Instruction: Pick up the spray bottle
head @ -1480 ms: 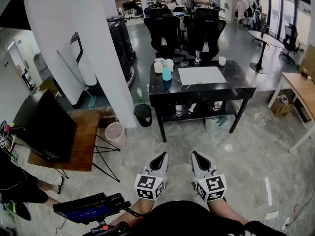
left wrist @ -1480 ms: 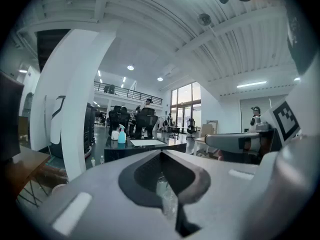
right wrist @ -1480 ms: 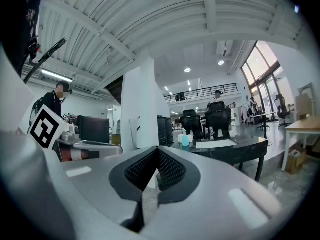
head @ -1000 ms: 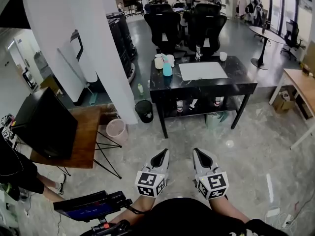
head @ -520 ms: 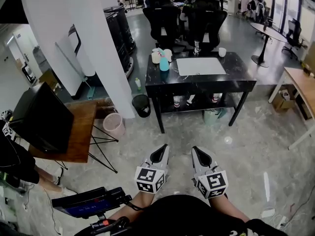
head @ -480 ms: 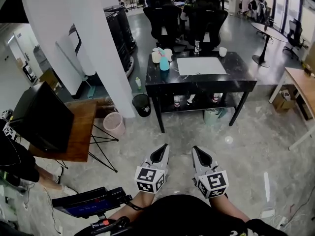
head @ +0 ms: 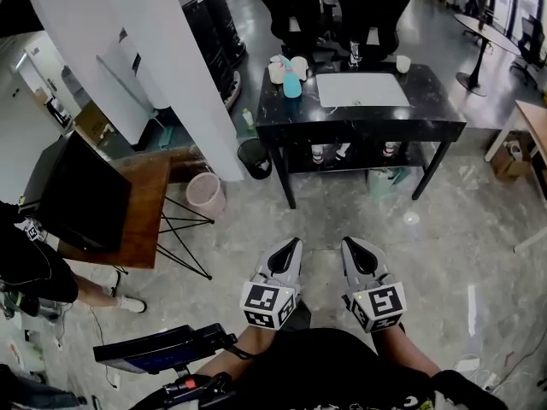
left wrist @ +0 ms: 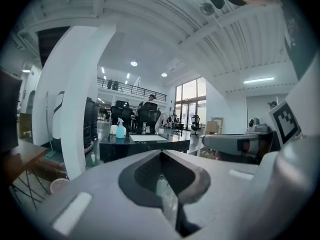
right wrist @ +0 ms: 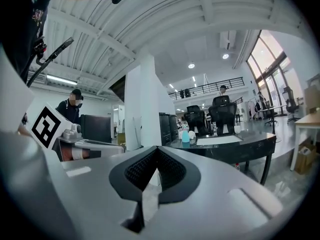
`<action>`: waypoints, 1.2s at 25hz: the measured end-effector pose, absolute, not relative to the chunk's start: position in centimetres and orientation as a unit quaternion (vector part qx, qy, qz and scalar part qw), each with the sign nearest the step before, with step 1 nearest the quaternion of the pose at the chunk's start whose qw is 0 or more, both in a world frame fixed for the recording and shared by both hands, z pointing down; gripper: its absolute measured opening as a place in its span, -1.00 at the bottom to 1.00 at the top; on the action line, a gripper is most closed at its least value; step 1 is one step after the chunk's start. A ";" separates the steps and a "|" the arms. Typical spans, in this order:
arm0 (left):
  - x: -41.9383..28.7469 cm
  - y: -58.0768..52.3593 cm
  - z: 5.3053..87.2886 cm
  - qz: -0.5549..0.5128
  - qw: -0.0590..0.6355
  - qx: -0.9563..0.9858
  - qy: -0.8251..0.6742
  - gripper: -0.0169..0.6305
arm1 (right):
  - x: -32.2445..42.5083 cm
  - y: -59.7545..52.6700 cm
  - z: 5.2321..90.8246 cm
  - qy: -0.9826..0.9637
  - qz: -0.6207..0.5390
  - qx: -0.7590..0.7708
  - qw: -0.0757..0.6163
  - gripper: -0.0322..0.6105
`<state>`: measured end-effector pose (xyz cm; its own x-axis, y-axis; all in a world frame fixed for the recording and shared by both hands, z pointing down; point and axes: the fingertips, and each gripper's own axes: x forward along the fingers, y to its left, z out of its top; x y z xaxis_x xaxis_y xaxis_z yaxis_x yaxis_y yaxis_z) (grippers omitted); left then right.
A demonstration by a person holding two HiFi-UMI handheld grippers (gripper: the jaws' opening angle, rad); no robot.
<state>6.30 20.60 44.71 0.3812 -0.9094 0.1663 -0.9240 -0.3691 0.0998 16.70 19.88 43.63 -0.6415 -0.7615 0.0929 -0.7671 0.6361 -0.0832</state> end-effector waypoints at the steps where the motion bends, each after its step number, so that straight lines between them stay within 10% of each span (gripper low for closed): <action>1: 5.7 19.5 45.0 0.039 0.092 0.824 -0.557 -0.95 | 16.4 18.8 44.0 -0.904 0.060 0.423 0.027 -0.82; 30: -13.7 -16.8 42.9 -0.001 0.097 0.871 -0.482 -0.95 | -4.6 -15.8 42.2 -0.870 0.048 0.489 0.041 -0.82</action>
